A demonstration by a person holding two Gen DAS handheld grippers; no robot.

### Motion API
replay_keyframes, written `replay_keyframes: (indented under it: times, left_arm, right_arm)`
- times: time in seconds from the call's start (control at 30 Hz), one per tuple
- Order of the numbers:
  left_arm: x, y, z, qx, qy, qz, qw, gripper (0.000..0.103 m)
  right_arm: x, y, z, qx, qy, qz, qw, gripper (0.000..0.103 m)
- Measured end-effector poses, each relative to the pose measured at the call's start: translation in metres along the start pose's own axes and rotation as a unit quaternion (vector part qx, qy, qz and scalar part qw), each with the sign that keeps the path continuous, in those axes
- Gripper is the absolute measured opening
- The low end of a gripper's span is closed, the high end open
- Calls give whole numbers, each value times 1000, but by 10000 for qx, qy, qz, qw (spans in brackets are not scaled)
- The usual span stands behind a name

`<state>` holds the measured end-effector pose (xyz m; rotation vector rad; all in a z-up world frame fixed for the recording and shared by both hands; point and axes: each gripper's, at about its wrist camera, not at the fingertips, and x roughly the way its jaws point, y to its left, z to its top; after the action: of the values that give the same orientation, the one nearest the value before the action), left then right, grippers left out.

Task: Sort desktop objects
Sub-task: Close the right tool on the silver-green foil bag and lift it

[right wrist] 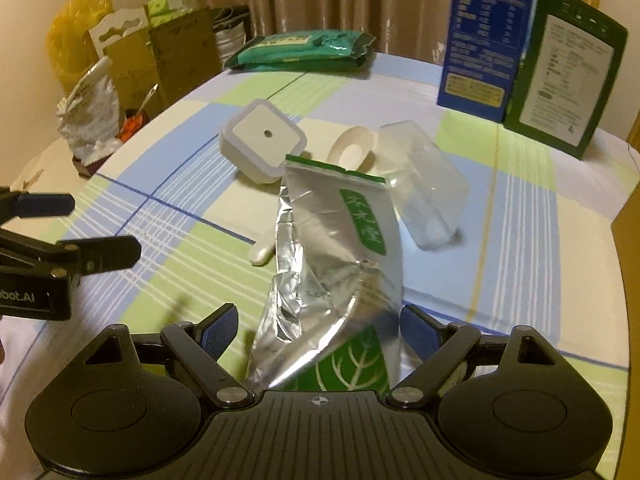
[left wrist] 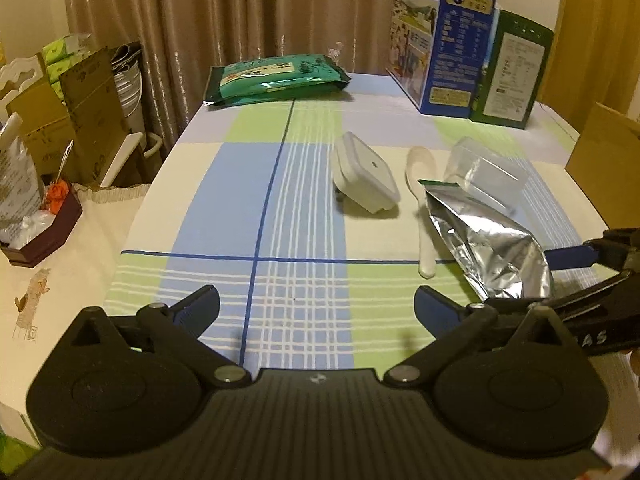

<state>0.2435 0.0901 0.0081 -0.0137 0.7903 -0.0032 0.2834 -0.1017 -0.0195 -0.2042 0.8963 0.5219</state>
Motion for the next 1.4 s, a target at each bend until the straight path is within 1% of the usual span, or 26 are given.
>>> replay_keyframes:
  times: [0.2, 0.37, 0.47, 0.63, 0.73, 0.93, 1.0, 1.2, 1.4]
  left_arm:
    - [2, -3, 1, 241, -264, 91, 9993, 102]
    - [11, -11, 2, 452, 20, 108, 9989, 102]
    - [14, -15, 2, 496, 121, 91, 9987, 102]
    - [16, -15, 3, 382, 166, 67, 9991, 102]
    - [18, -16, 3, 387, 212, 59, 9990, 102]
    - [17, -18, 6, 388, 153, 89, 9991, 102]
    - [16, -19, 6, 418, 129, 71, 9990, 102]
    - [17, -20, 7, 383, 125, 29, 9992, 102]
    - [16, -20, 8, 354, 117, -7, 9993, 102]
  right_arm:
    - [14, -2, 2, -4, 108, -119, 9999, 85]
    - [18, -1, 3, -60, 158, -161, 9997, 85]
    - [19, -3, 4, -26, 158, -198, 9997, 78]
    - [21, -5, 6, 26, 158, -185, 9997, 73]
    - [20, -4, 6, 13, 148, -212, 9997, 66]
    - [15, -7, 7, 72, 109, -215, 9997, 56]
    - [13, -7, 7, 69, 78, -234, 9997, 51]
    - [9, -5, 5, 88, 46, -210, 9997, 47]
    - [-5, -3, 4, 166, -64, -124, 9998, 46]
